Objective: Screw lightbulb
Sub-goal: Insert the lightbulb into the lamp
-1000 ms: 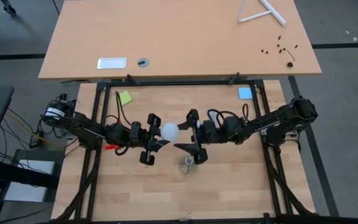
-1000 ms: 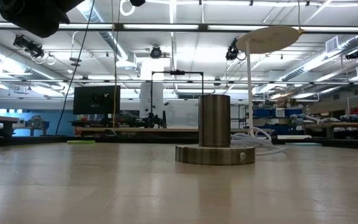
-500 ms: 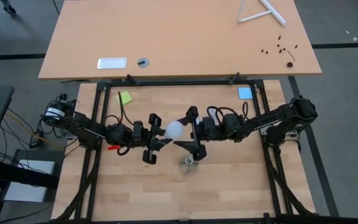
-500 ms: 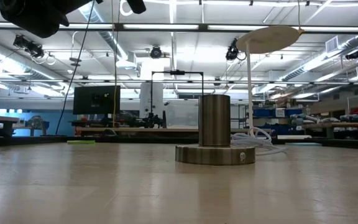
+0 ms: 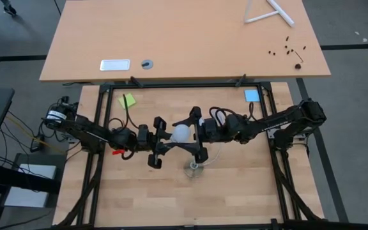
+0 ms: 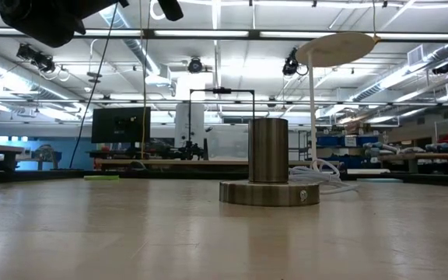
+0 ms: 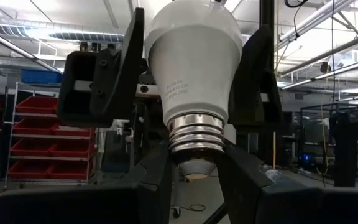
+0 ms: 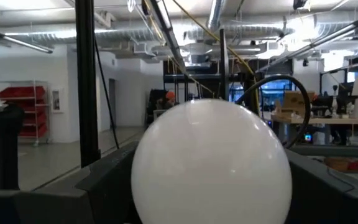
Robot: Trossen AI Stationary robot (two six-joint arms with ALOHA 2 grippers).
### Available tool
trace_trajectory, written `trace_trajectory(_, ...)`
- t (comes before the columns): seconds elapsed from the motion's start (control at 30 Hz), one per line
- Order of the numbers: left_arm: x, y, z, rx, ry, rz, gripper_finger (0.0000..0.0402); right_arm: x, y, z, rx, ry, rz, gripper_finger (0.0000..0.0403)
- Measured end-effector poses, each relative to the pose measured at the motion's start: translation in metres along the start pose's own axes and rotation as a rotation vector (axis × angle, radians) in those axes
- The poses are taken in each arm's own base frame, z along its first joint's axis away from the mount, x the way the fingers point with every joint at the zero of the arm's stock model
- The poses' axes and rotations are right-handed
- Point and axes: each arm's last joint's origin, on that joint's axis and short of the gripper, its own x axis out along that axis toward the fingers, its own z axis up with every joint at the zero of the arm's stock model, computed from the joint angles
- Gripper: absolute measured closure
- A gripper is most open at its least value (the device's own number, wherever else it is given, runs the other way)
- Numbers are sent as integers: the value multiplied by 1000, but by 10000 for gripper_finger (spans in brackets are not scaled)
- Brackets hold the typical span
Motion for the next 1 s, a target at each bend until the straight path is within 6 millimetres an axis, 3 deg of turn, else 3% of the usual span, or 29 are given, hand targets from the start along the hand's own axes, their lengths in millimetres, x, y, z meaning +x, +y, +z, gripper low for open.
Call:
trace_trajectory(0.67,0,0,2,1,-17,-3,296,0,0,-3,-17,27,-15,129)
trace_trajectory(1.0,0,0,2,0,-18,-4,284,0,0,-3,-17,29,-15,129)
